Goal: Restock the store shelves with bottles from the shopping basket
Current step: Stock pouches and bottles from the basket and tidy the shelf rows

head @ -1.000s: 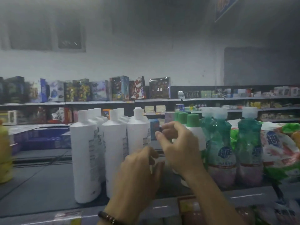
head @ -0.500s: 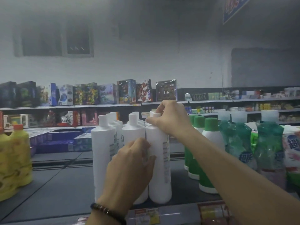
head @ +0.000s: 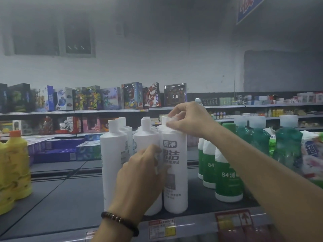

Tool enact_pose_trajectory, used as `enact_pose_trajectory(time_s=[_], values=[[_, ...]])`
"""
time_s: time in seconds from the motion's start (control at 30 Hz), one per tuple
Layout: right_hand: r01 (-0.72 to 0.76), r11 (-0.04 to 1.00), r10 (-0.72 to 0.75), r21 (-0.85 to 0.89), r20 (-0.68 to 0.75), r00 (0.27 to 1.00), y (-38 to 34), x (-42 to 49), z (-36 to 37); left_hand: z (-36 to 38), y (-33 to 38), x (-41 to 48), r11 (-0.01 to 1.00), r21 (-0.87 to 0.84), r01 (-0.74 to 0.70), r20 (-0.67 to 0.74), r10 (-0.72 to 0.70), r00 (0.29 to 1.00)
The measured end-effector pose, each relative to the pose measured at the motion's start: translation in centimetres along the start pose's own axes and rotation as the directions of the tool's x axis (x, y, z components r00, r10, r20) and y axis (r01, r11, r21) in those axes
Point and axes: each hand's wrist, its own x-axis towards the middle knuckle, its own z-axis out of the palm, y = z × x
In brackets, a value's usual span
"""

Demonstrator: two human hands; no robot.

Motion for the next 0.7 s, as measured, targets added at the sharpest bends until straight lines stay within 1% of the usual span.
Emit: enact_pose_trajectory(time_s=[0.1, 0.17, 0.33, 0.47, 0.7], values=[[-0.012, 0.996, 0.006, -0.084, -0.072, 0.997, 0.2, -0.1, 0.5, 0.3, 0.3, -0.1, 1.0, 0.005, -0.014, 0.014, 0.014, 1.0], [-0.019, 0.996, 0.011, -0.092, -0.088, 0.996, 0.2, 0.0, 0.5, 0.4, 0.7, -0.2, 1.0, 0.0, -0.02, 0.025, 0.02, 1.0], [0.007, 0.996, -0.013, -0.091, -0.06, 0.998, 0.0, 0.2, 0.4, 0.7, 0.7, -0.2, 1.0, -0.022, -0.001, 0.043, 0.002, 0.999], [0.027, 0.994, -0.03, -0.103, -0.025, 0.999, -0.1, 0.3, 0.2, 1.2, 0.4, -0.1, 1.0, 0.011, 0.007, 0.036, -0.007, 0.999], [0.02, 0.995, -0.023, -0.095, -0.024, 0.999, 0.4, 0.3, 0.2, 1.3, 0.9, -0.1, 0.998, 0.06, 0.009, 0.041, -0.012, 0.999]])
